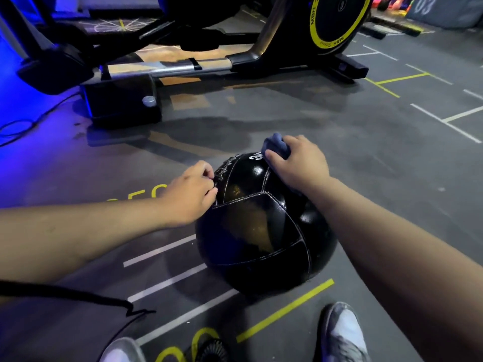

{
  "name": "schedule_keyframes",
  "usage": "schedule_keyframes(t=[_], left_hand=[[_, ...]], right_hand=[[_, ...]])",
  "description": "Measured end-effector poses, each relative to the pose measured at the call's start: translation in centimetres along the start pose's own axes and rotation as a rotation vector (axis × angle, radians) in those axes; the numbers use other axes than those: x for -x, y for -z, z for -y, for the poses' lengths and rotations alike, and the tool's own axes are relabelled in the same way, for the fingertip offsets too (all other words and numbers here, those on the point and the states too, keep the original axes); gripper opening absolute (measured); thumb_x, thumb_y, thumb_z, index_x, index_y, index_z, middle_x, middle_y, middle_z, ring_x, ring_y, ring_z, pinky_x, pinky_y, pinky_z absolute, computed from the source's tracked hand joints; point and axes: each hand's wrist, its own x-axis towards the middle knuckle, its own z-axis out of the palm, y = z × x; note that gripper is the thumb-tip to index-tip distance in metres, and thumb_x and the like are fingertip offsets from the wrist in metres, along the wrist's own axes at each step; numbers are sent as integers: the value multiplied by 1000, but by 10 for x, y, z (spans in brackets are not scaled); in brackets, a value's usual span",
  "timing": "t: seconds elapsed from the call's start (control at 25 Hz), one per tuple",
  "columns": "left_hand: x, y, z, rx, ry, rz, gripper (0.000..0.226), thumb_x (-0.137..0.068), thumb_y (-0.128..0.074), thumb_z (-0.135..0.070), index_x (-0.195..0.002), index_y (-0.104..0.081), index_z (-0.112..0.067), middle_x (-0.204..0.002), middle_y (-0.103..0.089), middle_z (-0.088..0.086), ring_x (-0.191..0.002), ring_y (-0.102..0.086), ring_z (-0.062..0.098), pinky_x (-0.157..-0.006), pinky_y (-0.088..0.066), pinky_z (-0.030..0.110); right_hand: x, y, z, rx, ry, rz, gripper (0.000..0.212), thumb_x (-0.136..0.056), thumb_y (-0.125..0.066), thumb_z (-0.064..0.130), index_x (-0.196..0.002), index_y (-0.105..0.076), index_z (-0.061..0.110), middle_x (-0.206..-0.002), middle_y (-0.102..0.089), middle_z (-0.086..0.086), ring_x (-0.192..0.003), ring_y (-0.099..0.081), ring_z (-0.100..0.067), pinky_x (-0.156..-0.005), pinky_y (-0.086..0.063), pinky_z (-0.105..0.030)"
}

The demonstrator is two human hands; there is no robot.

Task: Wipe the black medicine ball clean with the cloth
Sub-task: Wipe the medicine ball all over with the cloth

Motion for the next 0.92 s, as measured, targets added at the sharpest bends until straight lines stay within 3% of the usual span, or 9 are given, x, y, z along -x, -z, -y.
schedule_keyframes(t=[0.08,0.16,0.24,0.32,0.4,0.52,0.6,0.72,0.92], left_hand=[[3,13,-3,46,12,13,44,-85,-42,-57,-63,-50,-19,-120,-48,-8,-89,-55,17,-81,-46,38],[3,27,-8,160,48,40,49,-69,-59,-71,-74,-46,-24,-113,-51,-13,-89,-57,15,-81,-48,40],[-3,35,-13,220,64,91,76,-49,-69,-80,-106,-44,-36,-124,-51,-13,-110,-57,16,-95,-47,45],[-11,36,-18,159,55,187,119,-40,-70,-85,-139,-27,-34,-146,-38,-14,-133,-43,15,-109,-35,51],[-15,31,-24,72,44,263,135,-37,-68,-88,-147,-16,-30,-154,-26,-13,-140,-34,16,-112,-29,56],[-8,17,-30,9,-44,233,134,-35,-70,-86,-144,-20,-25,-150,-23,-7,-138,-32,19,-111,-35,47],[-3,12,-30,-6,-79,211,133,-38,-71,-84,-145,-23,-21,-149,-20,-5,-139,-29,20,-113,-34,39],[1,16,-26,7,-99,220,134,-39,-68,-86,-146,-25,-18,-148,-17,-6,-140,-27,21,-113,-34,39],[10,18,-30,-30,-80,261,135,-43,-67,-86,-151,-17,-23,-155,-4,-12,-144,-16,18,-114,-32,43]], right_hand=[[-11,-4,6,-13,28,36,26,-86,-56,52,-83,-52,26,-92,-53,0,-85,-52,-25,-71,-33,-30],[-17,-7,10,-50,71,53,27,-86,-57,50,-78,-47,27,-86,-47,4,-80,-45,-20,-71,-31,-28],[-18,-7,11,-90,106,46,31,-85,-60,49,-72,-45,26,-82,-48,6,-79,-48,-21,-70,-29,-27],[-11,-8,10,-123,133,43,31,-85,-62,48,-73,-47,24,-88,-56,4,-84,-56,-24,-70,-31,-28],[7,-7,6,-151,154,12,26,-85,-63,48,-79,-54,24,-103,-63,3,-95,-61,-25,-74,-38,-29],[62,2,2,-138,243,-127,27,-84,-62,46,-97,-67,23,-124,-62,2,-113,-59,-26,-94,-42,-30],[109,3,-2,-130,424,-176,31,-84,-66,40,-106,-72,18,-128,-63,-6,-118,-58,-31,-103,-41,-38],[169,-17,-11,-6,796,-135,30,-83,-66,31,-109,-74,18,-127,-66,-14,-123,-56,-41,-98,-44,-54],[142,1,-32,130,1033,-73,30,-89,-60,38,-112,-70,22,-132,-63,-13,-124,-53,-39,-95,-44,-48]])
